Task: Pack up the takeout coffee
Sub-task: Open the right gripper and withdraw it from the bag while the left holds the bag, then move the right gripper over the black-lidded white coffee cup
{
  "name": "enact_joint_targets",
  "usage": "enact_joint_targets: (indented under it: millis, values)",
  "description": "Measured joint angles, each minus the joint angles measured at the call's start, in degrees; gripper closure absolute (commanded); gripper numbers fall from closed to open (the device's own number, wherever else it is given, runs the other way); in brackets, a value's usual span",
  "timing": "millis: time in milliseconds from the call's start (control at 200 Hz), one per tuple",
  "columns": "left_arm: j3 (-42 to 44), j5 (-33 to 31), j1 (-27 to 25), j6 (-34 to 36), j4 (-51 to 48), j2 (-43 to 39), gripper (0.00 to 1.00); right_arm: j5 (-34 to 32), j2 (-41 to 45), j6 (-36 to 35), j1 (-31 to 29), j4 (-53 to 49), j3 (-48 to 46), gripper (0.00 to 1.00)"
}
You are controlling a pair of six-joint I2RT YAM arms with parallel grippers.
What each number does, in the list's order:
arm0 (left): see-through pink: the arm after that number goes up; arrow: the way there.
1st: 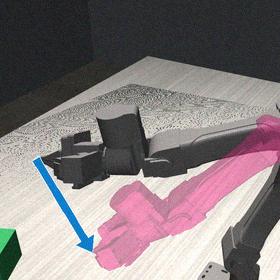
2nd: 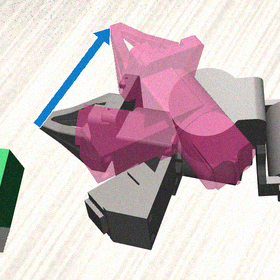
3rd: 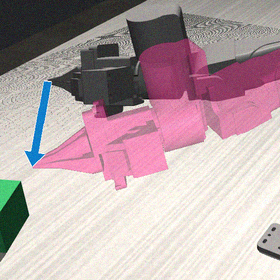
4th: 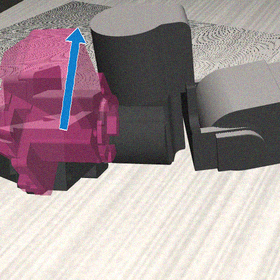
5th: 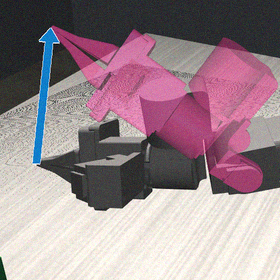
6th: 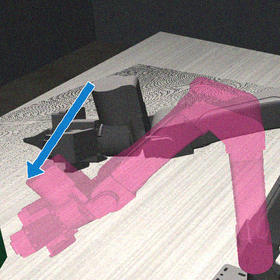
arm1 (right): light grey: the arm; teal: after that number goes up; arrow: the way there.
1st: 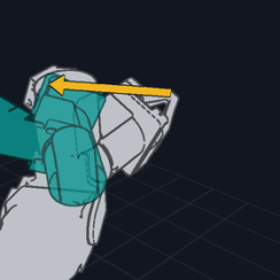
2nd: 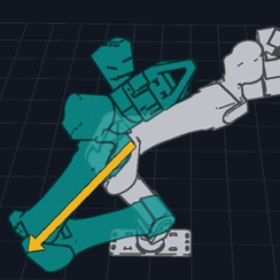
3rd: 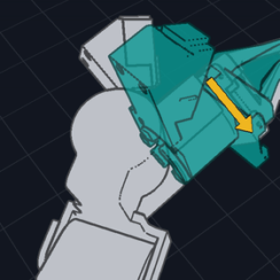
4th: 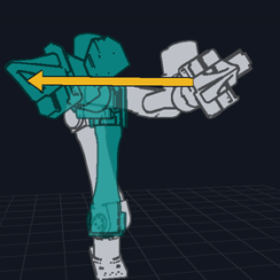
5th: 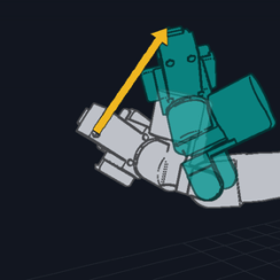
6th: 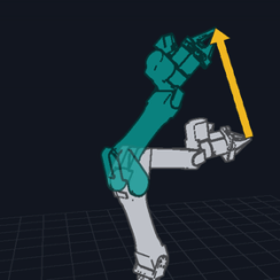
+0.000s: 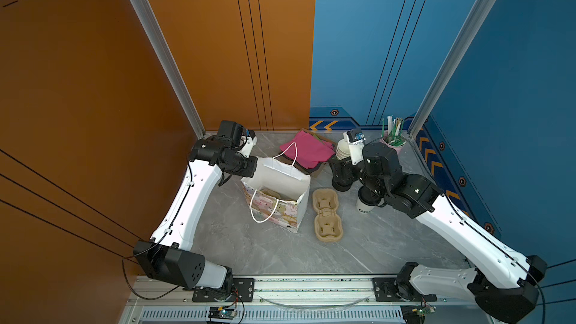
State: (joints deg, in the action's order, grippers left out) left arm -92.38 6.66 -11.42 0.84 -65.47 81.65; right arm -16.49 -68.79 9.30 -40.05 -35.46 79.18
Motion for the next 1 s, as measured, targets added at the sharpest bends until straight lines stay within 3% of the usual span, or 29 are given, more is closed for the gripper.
enact_joint_targets:
  millis: [75,160,270,415,601,996]
  values:
    - [1.0,0.2,0.6,-1.0,0.5,-1.1,0.66,1.4,0.0,2.0,5.5,-5.6,0.2,0.01]
    - [1.7,1.0,1.6,-1.2,1.4,-2.3,0.50,3.3,0.0,3.6,10.8,-11.0,0.2,0.00]
    - [2.3,1.8,2.7,-2.6,2.1,-3.7,0.40,6.0,0.0,4.7,15.4,-16.5,0.1,0.00]
    - [2.6,2.4,3.3,-3.6,3.0,-5.4,0.27,8.0,-1.2,5.2,19.1,-22.3,0.1,0.00]
    - [6.6,2.8,3.5,-4.2,5.6,-10.6,0.03,11.4,-5.5,5.4,20.8,-26.2,-0.8,0.00]
    - [16.3,2.8,3.6,-4.8,12.2,-18.9,0.02,15.9,-17.2,2.9,22.5,-27.6,-1.0,0.00]
